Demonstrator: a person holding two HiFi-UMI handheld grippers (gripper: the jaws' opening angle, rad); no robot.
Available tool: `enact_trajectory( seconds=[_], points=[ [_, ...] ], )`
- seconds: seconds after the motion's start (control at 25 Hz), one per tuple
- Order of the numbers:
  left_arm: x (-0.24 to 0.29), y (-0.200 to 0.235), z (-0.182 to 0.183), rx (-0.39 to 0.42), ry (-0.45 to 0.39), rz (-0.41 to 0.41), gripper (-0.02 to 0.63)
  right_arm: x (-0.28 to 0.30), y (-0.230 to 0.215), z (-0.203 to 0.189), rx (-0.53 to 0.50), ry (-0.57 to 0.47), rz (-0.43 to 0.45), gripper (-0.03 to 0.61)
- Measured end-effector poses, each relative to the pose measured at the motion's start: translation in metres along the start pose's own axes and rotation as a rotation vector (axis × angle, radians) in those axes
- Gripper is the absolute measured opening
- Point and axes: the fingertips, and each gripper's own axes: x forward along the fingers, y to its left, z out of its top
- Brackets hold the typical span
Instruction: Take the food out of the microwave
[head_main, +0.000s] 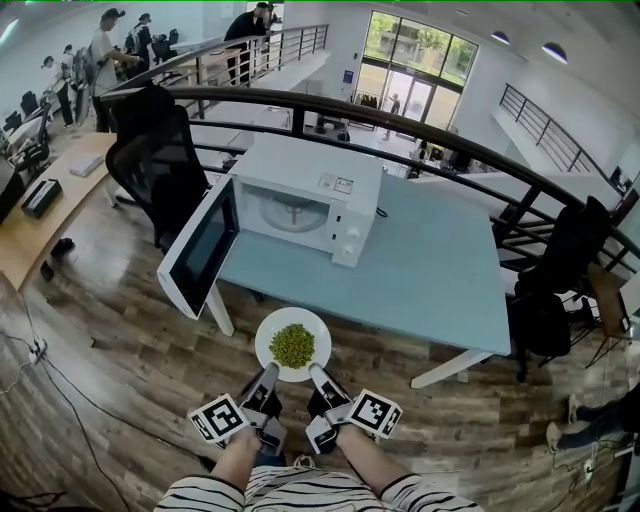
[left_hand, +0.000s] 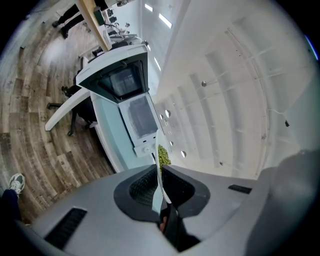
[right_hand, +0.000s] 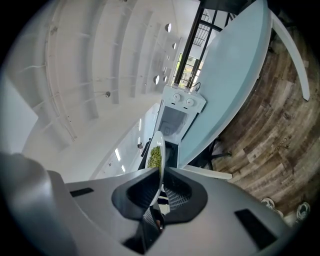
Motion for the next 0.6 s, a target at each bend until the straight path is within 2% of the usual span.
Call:
enact_trajectory(
  seconds=[0.16, 0.6],
  points=[
    [-0.013, 0.002, -0.007, -0.001, -0.013, 0.032, 0.043, -0.008, 0.001, -0.009, 0.003, 0.026, 0.0, 0.046],
    [-0.032, 0.005, -0.02, -0.01, -0.034, 0.052, 0.043, -0.021, -0.003, -0.024, 0.004, 0.061, -0.003, 0.046]
  ],
)
